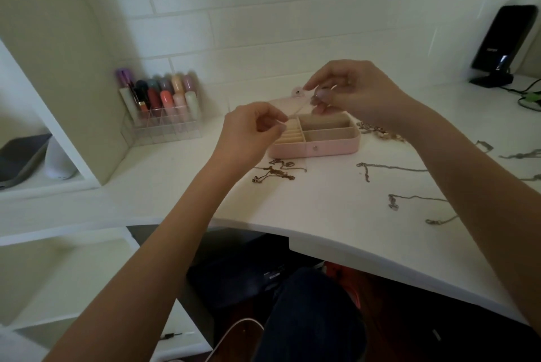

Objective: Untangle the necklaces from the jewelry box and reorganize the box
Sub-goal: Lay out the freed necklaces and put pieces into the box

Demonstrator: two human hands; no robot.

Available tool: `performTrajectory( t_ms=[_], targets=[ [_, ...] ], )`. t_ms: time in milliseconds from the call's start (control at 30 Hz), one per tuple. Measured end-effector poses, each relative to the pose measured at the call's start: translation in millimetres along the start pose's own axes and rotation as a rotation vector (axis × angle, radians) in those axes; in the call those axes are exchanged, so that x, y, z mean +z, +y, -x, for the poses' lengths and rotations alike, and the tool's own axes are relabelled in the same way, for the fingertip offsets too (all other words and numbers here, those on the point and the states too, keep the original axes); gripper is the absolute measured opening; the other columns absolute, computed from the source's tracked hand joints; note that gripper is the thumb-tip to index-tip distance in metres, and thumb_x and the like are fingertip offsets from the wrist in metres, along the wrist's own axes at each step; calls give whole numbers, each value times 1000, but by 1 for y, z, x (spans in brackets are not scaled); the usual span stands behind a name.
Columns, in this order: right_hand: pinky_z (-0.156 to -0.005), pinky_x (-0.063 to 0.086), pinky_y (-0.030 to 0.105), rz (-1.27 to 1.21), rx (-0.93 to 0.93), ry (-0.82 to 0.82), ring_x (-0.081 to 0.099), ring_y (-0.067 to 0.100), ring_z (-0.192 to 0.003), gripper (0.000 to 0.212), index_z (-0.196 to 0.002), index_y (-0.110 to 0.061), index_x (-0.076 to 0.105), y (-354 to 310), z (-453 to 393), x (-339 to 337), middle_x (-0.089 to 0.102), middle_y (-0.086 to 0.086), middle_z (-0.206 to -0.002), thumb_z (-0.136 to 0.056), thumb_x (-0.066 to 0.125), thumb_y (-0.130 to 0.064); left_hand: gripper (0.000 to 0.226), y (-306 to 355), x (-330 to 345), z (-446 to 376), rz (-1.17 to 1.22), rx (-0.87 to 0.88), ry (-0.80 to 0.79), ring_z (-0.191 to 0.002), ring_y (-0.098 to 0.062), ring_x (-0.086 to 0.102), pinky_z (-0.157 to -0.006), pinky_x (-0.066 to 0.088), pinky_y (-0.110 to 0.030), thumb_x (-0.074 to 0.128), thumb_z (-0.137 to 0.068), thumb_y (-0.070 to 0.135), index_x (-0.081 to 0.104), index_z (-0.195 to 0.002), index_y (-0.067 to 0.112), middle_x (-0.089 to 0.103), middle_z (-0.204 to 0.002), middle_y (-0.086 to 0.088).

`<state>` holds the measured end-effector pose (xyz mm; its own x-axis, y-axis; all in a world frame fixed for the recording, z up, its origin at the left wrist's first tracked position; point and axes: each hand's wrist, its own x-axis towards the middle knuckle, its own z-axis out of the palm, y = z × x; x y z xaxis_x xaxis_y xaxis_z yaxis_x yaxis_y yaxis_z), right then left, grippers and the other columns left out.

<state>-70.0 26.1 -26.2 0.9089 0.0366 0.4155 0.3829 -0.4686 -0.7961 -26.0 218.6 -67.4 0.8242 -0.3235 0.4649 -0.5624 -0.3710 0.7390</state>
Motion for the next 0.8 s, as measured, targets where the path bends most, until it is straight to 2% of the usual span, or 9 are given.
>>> performTrajectory(
  t_ms=[67, 233, 467, 567, 633, 700, 767, 800],
  targets=[
    [-79, 59, 29, -38, 0, 102, 70, 14, -74, 15, -101, 0, 65, 3, -2, -4, 68, 10, -82, -91, 55, 5, 13, -10, -3, 2, -102, 0, 11, -72, -2, 60, -70, 47, -12, 65, -85, 11, 70, -89, 22, 68, -79, 9],
    [-79, 59, 37, -144, 3, 338, 73, 20, -78, 16, -95, -3, 63, 8, -5, -9, 63, 10, -86, -93, 50, 6, 15, -22, -8, 7, -202, 11, 16, -77, -2, 60, -68, 42, -2, 63, -86, 9, 73, -94, 17, 67, -85, 9],
    [-71, 59, 34, -291, -11, 446, 71, 19, -70, 15, -94, -5, 59, 1, -4, -9, 60, 9, -87, -94, 49, 5, 16, -23, -12, 7, -283, -10, -23, -73, 7, 55, -67, 39, 2, 63, -87, 7, 74, -95, 16, 62, -80, 13],
    [-71, 58, 33, -321, -28, 380, 72, 21, -75, 12, -98, -4, 59, -6, -1, -8, 61, 9, -87, -94, 50, 5, 22, -21, -9, 7, -307, 11, -63, -82, 6, 57, -79, 46, -8, 65, -85, 12, 70, -105, 21, 63, -87, 14],
    [-73, 58, 33, -337, -51, 310, 72, 22, -78, 12, -98, -3, 59, -12, 0, -3, 62, 10, -87, -94, 51, 5, 39, -11, -5, 7, -161, 1, -76, -98, 5, 58, -91, 46, -17, 70, -82, 18, 61, -120, 23, 64, -106, 12],
    [-74, 58, 32, -350, -76, 236, 72, 22, -80, 12, -98, -3, 59, -19, 1, 5, 63, 11, -87, -94, 51, 5, 54, 7, 3, 5, 92, -45, -139, -113, 2, 55, -97, 42, -17, 71, -83, 24, 50, -133, 21, 60, -124, 9],
    [-73, 58, 31, -348, -92, 181, 72, 23, -82, 12, -98, -3, 59, -24, 1, 11, 64, 10, -87, -93, 52, 5, 52, 26, 15, 3, 294, -79, -233, -115, -1, 56, -95, 44, -17, 66, -87, 25, 46, -135, 18, 60, -126, 6],
    [-73, 58, 32, -345, -92, 173, 72, 23, -82, 12, -98, -3, 59, -25, 1, 13, 64, 10, -86, -93, 52, 6, 45, 32, 21, 2, 368, -89, -264, -110, -3, 60, -93, 46, -17, 63, -90, 24, 49, -132, 16, 64, -119, 3]
  ],
)
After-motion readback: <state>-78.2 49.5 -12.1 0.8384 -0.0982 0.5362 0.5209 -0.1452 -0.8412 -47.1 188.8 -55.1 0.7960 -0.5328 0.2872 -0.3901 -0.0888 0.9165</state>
